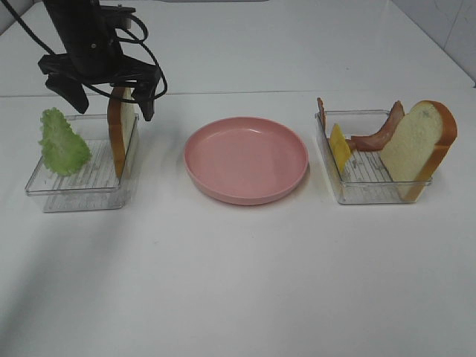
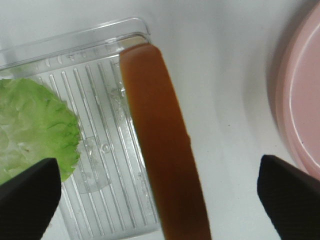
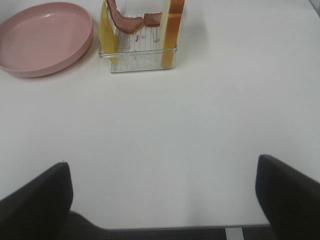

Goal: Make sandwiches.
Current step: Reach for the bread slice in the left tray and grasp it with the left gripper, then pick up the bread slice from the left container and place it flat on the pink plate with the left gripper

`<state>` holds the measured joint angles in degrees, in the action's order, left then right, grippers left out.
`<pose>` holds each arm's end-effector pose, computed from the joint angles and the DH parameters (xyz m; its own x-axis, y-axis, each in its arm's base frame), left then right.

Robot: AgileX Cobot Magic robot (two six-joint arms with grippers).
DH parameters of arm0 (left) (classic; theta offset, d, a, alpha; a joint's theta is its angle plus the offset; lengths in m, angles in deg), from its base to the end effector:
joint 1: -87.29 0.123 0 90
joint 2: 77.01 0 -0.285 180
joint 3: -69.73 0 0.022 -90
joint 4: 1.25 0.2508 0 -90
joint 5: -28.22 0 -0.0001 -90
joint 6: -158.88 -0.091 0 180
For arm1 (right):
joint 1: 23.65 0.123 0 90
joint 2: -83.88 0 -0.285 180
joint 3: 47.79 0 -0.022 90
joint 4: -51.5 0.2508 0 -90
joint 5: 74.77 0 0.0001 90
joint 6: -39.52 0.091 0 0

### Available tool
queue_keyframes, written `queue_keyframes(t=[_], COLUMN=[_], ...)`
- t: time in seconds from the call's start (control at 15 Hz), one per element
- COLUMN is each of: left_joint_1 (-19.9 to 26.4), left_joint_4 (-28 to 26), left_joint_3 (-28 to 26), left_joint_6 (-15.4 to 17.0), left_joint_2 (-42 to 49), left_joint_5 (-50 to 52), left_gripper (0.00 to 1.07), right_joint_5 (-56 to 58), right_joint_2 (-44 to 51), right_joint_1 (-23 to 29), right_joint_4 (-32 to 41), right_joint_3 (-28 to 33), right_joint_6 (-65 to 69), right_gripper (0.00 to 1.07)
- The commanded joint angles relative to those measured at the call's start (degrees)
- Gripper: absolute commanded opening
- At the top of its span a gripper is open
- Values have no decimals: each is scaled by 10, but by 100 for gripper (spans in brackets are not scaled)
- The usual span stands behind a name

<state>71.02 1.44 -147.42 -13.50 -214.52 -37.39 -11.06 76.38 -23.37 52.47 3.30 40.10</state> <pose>0.4646 -0.1315 0.2038 -0.9558 0.1610 -0.2460 0.1627 0.9866 0.0137 -0.0031 0.0014 0.2610 -0.5345 0.0150 -0.8450 -0.0083 0.9997 0.0230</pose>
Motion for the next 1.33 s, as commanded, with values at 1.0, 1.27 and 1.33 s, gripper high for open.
queue_keyframes(t=[1.0,1.27,1.33], left_joint_1=[6,6,6], left_joint_4=[-2,-1,3], left_joint_3=[-2,-2,-2], left_joint_6=[-9,5,5], left_joint_2=[-22,-21,-16], left_joint_5=[13,-8,-26], left_gripper=[19,0,0], right_joint_5=[-5,-5,-5], right_joint_2=[11,11,11], right_joint_1=[-2,-2,-2], right_joint_4=[1,1,1], right_joint_3=[1,1,1], right_joint_6=[-6,-6,-6], right_gripper=[96,96,96])
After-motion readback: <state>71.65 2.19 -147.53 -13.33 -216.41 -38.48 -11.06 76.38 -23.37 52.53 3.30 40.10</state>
